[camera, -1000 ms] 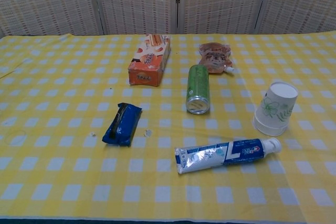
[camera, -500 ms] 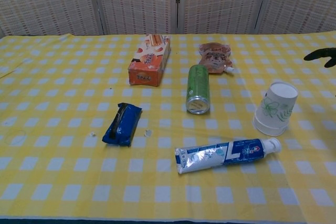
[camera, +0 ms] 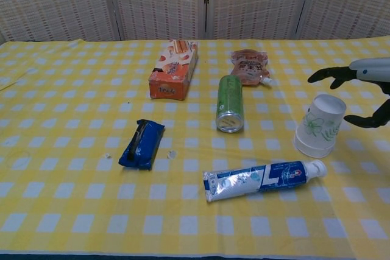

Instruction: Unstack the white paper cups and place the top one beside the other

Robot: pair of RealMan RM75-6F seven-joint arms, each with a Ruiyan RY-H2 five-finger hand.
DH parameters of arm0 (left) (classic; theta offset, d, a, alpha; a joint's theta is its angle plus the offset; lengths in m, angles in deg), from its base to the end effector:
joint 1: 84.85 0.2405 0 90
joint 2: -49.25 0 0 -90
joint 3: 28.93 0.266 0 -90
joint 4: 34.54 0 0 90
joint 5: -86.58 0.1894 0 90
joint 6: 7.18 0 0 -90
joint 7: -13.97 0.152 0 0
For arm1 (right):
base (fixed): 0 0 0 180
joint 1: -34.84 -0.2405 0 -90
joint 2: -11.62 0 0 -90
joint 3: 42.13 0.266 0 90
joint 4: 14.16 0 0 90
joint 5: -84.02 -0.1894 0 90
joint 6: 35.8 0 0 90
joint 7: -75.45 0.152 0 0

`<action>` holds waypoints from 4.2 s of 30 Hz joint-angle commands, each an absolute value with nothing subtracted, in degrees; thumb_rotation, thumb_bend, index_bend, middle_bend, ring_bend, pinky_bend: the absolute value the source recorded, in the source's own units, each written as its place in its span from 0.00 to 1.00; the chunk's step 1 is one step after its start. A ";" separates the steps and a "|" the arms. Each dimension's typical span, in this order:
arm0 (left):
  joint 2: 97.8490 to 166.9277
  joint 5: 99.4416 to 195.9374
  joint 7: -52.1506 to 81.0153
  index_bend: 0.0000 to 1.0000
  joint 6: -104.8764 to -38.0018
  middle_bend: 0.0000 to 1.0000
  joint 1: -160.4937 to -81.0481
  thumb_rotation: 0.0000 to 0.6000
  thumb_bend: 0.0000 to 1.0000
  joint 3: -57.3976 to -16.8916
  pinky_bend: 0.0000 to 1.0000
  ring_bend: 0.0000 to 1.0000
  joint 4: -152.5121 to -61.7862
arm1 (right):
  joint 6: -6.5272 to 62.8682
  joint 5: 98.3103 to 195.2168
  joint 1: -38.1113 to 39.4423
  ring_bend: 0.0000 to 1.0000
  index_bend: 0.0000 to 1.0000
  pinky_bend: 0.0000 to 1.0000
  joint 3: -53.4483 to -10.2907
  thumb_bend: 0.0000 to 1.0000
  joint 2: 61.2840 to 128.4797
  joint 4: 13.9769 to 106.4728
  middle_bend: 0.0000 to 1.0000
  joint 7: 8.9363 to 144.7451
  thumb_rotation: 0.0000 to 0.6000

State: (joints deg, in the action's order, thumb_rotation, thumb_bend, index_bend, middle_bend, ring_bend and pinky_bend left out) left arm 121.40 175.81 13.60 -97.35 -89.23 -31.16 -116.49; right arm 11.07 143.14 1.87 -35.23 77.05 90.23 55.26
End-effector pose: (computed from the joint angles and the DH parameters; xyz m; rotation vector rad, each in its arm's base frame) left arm -0.3226 0.1843 0.1587 -1.3888 -0.8024 -0.9500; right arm -0.2178 -0.2966 0.0848 1.8807 -1.1495 0.6406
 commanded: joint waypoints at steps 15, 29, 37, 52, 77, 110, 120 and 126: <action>121.47 175.82 13.39 0.17 -97.23 0.11 -89.17 1.00 0.57 -31.08 0.01 0.10 -116.27 | 10.70 141.21 -0.51 0.13 0.18 0.06 -36.69 0.49 77.63 88.89 0.07 57.17 1.00; 121.59 175.22 13.25 0.17 -96.58 0.11 -89.11 1.00 0.57 -31.04 0.01 0.09 -115.91 | 10.77 140.35 -1.80 0.13 0.23 0.06 -37.21 0.49 78.02 87.95 0.07 59.06 1.00; 121.69 174.92 13.07 0.17 -96.32 0.11 -89.10 1.00 0.57 -31.09 0.01 0.09 -115.59 | 11.14 140.15 -2.31 0.13 0.28 0.06 -37.48 0.49 78.00 87.91 0.09 59.58 1.00; 121.70 174.91 13.30 0.16 -96.10 0.11 -89.31 1.00 0.57 -31.22 0.00 0.09 -115.65 | 14.58 145.20 -0.33 0.13 0.31 0.06 -36.80 0.49 73.53 92.57 0.11 64.59 1.00; 121.41 175.10 12.83 0.17 -96.82 0.11 -88.78 1.00 0.57 -31.04 0.00 0.09 -115.68 | 11.49 154.00 -0.64 0.14 0.32 0.06 -34.47 0.49 68.85 95.55 0.11 77.68 1.00; 122.56 174.39 11.11 0.17 -95.84 0.11 -88.66 1.00 0.57 -30.92 0.00 0.09 -113.35 | 5.74 142.95 -7.58 0.13 0.32 0.06 -36.37 0.49 82.09 83.82 0.11 69.99 1.00; 122.88 174.18 10.80 0.17 -95.50 0.11 -88.72 1.00 0.57 -30.92 0.00 0.09 -112.81 | 5.73 141.66 -8.45 0.13 0.31 0.06 -36.85 0.49 83.09 83.35 0.10 68.43 1.00; 123.04 174.03 10.44 0.17 -95.50 0.11 -88.61 1.00 0.57 -30.92 0.00 0.09 -112.35 | 5.87 141.49 -8.75 0.12 0.25 0.06 -37.02 0.49 83.46 83.24 0.10 68.01 1.00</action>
